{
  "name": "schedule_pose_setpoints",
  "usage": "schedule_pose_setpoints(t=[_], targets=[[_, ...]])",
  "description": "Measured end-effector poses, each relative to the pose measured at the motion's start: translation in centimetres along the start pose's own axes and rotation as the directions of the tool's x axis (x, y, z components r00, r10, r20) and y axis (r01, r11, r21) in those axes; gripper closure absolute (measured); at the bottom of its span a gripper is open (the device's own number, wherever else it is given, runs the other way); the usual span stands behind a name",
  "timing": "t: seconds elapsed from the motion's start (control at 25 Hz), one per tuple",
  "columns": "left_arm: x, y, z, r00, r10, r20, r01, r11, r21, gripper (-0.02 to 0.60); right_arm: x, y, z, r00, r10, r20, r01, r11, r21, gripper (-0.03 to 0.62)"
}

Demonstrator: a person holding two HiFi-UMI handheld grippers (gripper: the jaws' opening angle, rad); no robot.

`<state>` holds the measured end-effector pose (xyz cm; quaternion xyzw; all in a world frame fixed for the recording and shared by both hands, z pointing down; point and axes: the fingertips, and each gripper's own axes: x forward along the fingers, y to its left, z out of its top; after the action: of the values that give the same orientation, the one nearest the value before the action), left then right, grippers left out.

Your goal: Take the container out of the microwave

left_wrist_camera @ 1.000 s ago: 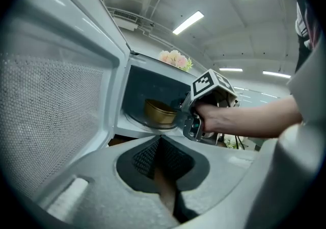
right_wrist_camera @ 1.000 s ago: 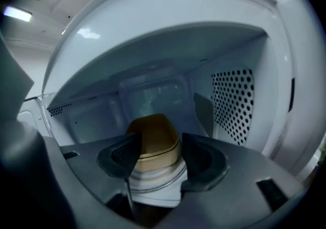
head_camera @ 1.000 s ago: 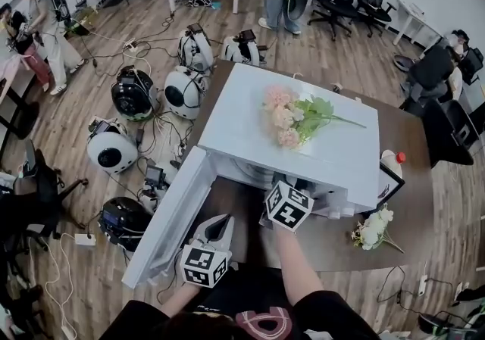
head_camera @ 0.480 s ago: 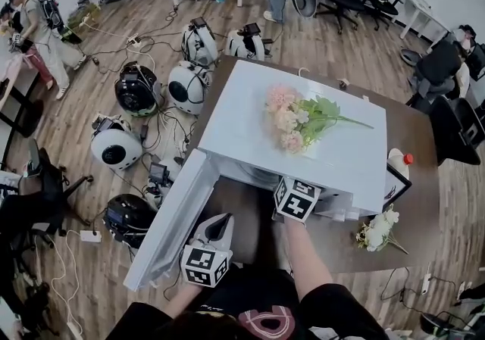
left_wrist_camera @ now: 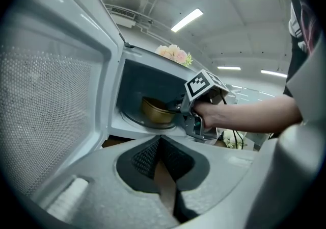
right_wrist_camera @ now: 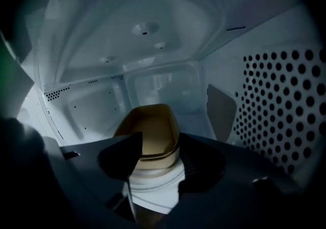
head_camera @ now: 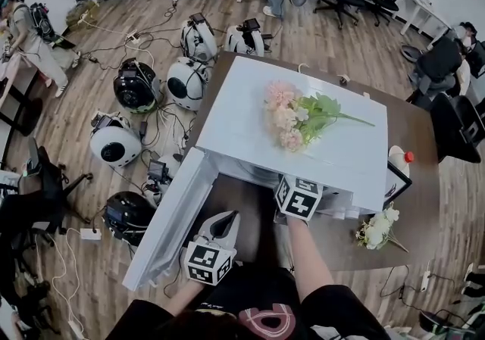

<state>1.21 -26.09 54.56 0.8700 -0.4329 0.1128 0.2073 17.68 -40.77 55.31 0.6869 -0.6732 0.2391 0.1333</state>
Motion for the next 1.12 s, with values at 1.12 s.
schedule_pose_setpoints(t=[1.12], targets=[[-0.8, 3.7, 1.6, 0.994, 0.100, 0.040, -0.099, 0.994, -0.035, 0.572, 0.8, -0.8, -0.9, 0.999, -0.016, -0.041, 0.016, 1.000, -0.009, 0.410]])
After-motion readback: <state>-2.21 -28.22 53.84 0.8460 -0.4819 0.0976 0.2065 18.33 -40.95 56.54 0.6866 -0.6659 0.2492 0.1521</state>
